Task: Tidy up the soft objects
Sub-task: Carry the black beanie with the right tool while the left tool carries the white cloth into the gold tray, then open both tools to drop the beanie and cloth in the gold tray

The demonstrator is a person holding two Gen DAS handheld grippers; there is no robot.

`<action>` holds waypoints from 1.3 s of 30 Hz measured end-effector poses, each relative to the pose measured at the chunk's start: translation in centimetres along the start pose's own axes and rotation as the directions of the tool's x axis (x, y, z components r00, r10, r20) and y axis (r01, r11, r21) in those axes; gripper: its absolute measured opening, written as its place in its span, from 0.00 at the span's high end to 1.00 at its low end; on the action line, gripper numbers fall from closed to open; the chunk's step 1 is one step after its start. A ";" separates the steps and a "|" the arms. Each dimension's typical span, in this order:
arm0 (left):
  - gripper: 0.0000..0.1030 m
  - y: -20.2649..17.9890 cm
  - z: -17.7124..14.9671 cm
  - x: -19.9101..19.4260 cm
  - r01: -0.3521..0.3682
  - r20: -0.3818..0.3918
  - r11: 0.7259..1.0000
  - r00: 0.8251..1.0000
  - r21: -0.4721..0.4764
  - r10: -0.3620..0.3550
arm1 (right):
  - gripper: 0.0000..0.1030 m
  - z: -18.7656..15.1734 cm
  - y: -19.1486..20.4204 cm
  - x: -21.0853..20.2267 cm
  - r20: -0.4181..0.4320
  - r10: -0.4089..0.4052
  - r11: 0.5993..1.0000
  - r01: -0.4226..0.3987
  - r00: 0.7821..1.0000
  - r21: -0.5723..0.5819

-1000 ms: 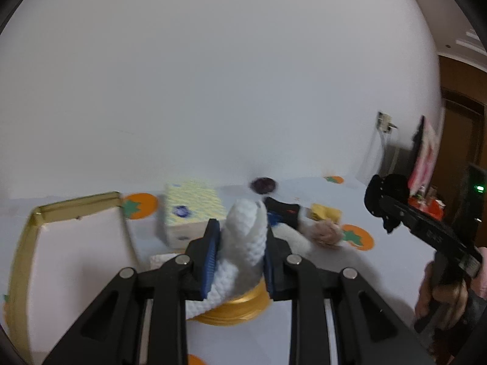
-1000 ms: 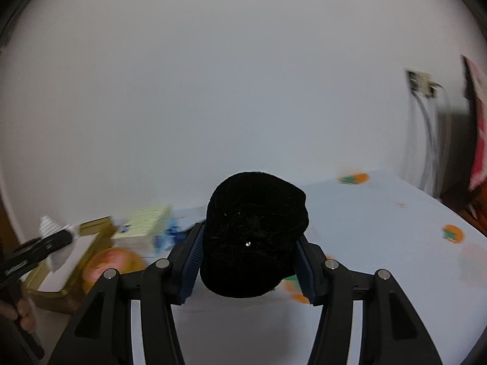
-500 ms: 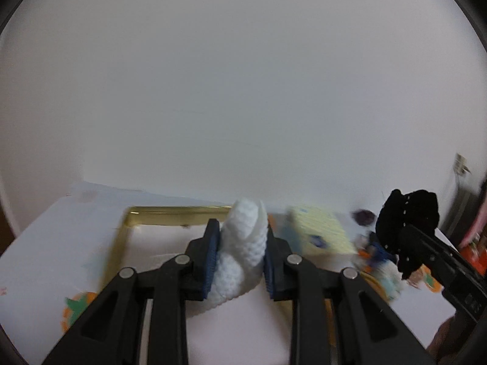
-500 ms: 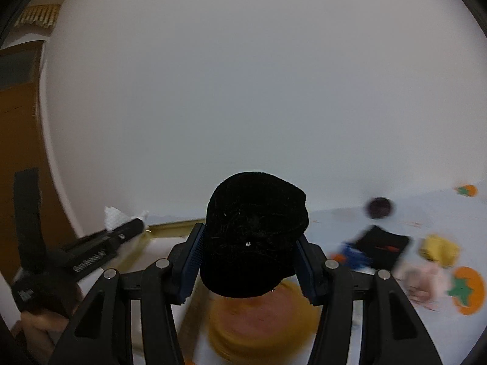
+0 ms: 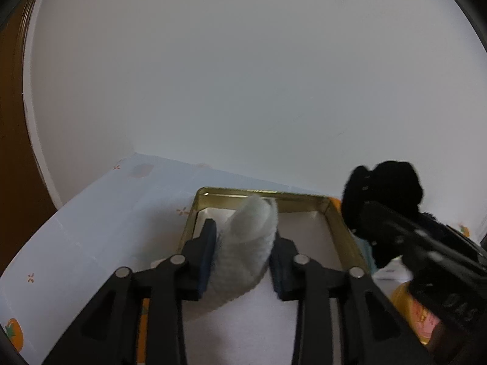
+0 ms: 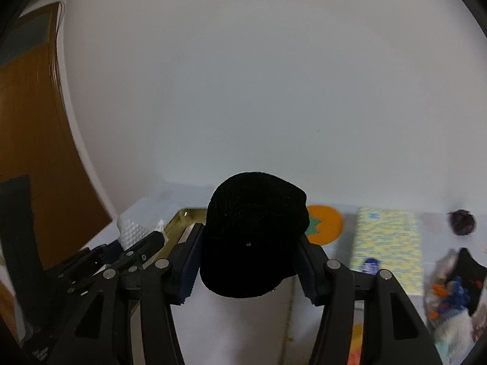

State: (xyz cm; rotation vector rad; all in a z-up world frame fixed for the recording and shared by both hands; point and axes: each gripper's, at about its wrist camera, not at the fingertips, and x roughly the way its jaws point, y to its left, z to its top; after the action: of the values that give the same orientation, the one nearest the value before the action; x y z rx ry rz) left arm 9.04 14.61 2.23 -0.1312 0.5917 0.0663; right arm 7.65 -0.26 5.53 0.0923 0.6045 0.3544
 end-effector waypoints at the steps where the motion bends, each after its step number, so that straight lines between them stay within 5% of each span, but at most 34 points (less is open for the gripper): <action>1: 0.53 -0.1 0.0 0.4 -0.004 -0.024 1.000 1.000 -0.001 0.004 | 0.41 0.0 0.1 0.8 -0.022 -0.008 1.000 0.008 1.000 -0.008; 3: 0.34 -0.1 -0.1 0.8 -0.007 -0.051 1.000 0.999 -0.006 0.007 | 0.33 -0.2 0.1 1.7 -0.041 0.000 1.000 0.000 0.999 0.011; 9: 0.02 -0.2 -0.5 0.4 -0.046 -0.035 0.999 0.998 -0.003 0.046 | 0.25 -1.4 -1.9 0.8 0.027 0.080 0.989 -0.082 0.996 0.120; 19: 0.01 -0.9 -1.4 -0.7 -0.114 0.046 0.992 0.993 0.048 0.112 | 0.19 -3.9 -0.8 -5.4 0.245 -0.054 0.995 0.033 0.968 0.089; 27: 0.00 -2.3 -2.1 -2.9 -0.160 0.213 0.986 0.966 0.055 0.145 | 0.13 -6.7 0.0 -9.2 0.387 -0.204 0.978 0.202 0.899 0.047; 33: 0.01 -2.8 -3.2 -5.4 -0.095 0.313 0.995 0.945 -0.009 0.093 | 0.10 -7.3 -1.0 -10.1 0.466 -0.278 0.959 0.274 0.840 0.078; 39: 0.01 -3.7 -4.1 -5.4 -0.080 0.327 0.997 0.942 0.006 0.074 | 0.10 -7.7 -2.3 -11.2 0.424 -0.301 0.953 0.285 0.855 0.102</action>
State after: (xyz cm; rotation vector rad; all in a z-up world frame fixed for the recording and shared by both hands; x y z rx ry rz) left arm 2.63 10.26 2.25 -0.0758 0.2652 0.1552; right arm -4.60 -6.46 4.84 0.1081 0.1722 0.0183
